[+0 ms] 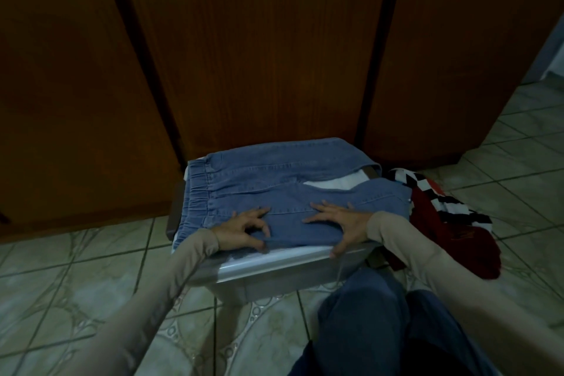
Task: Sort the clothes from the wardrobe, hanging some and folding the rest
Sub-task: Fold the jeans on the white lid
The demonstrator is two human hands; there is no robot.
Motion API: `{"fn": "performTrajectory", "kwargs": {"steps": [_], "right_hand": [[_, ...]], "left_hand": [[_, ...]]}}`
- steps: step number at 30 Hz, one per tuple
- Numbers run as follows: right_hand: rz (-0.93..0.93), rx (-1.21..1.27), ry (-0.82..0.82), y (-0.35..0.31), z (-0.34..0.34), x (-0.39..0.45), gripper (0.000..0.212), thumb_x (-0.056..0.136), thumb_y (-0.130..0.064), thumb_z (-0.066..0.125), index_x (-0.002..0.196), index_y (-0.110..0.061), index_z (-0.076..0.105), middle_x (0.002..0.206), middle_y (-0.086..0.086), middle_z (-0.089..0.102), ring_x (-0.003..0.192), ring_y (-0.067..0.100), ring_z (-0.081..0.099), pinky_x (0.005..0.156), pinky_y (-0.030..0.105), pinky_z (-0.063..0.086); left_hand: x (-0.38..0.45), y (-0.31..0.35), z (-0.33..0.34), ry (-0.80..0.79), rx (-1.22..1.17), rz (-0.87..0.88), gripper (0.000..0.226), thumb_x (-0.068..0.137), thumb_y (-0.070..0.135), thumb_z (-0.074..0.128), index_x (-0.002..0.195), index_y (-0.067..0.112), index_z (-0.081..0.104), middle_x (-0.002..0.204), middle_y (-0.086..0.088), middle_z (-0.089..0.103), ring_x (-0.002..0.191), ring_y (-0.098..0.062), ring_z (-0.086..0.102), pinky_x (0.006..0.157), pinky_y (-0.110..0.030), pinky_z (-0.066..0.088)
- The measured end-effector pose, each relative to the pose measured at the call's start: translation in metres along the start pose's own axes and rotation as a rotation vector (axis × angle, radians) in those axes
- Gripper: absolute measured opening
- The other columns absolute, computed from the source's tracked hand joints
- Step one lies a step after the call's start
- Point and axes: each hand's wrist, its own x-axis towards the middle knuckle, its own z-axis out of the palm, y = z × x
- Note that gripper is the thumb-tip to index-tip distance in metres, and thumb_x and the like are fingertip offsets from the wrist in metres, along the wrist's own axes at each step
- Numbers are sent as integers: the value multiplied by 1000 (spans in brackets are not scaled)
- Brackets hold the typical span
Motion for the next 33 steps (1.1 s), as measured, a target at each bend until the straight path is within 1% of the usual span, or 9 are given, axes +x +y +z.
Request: {"fn": "performTrajectory", "kwargs": {"steps": [3, 5, 7, 12, 19, 23, 26, 29, 33], "right_hand": [[7, 151, 27, 1, -3, 0, 58, 91, -29, 60, 141, -31, 31, 157, -10, -1, 145, 12, -4, 114, 37, -4], [55, 197, 33, 1, -5, 1, 57, 94, -27, 55, 144, -24, 28, 157, -8, 6, 145, 14, 6, 114, 30, 4], [119, 219, 94, 0, -6, 3, 56, 95, -30, 51, 145, -22, 27, 155, -2, 20, 141, 20, 21, 111, 28, 17], [147, 267, 252, -8, -18, 1, 36, 99, -28, 42, 133, -16, 48, 141, 7, 44, 127, 25, 42, 101, 26, 29], [246, 336, 174, -11, -40, 2, 41, 95, -40, 48, 123, -12, 56, 123, 0, 53, 114, 21, 50, 91, 24, 35], [280, 302, 151, -3, -50, 9, 28, 93, -39, 52, 102, -13, 56, 105, 2, 54, 101, 21, 50, 81, 25, 34], [297, 165, 197, 9, -65, 13, 30, 91, -23, 58, 116, -9, 54, 119, 9, 55, 109, 24, 51, 82, 25, 36], [370, 22, 283, 25, -83, 11, 23, 86, -24, 63, 102, -13, 51, 108, 7, 53, 99, 22, 51, 80, 26, 38], [537, -31, 378, 49, -98, 3, 26, 86, -28, 61, 104, -10, 53, 109, 9, 55, 97, 25, 55, 79, 31, 44]], "left_hand": [[-2, 0, -4, 65, -142, -30, 8, 92, 17, 58, 97, 23, 58, 148, 7, 31, 138, -13, 26, 104, -17, 18], [-3, 6, -6, 160, -78, -65, 20, 96, 30, 51, 111, 16, 54, 126, 3, 49, 122, -16, 44, 87, -19, 32], [0, 11, -7, 267, 54, -61, 21, 99, 32, 43, 102, 11, 46, 108, -7, 54, 105, -25, 53, 71, -25, 32], [3, 16, -11, 337, 108, -70, 28, 102, 26, 33, 115, 4, 44, 124, -17, 54, 112, -29, 52, 80, -23, 33], [6, 17, -28, 96, 29, -250, 47, 100, 38, 35, 134, 7, 45, 140, -7, 45, 127, -24, 44, 108, -27, 29], [17, 16, -53, 39, 118, -312, 52, 98, 46, 34, 132, 8, 46, 138, -6, 46, 123, -24, 46, 107, -32, 32], [30, 24, -74, 121, 179, -274, 42, 100, 40, 34, 123, 7, 48, 133, -9, 48, 119, -24, 47, 102, -31, 34], [47, 28, -93, 199, 226, -219, 29, 100, 38, 35, 104, 12, 46, 121, -13, 54, 108, -25, 52, 90, -31, 37], [66, 26, -112, 257, 215, -242, 33, 100, 38, 36, 110, 10, 49, 119, -12, 54, 98, -21, 50, 84, -30, 38]]}}
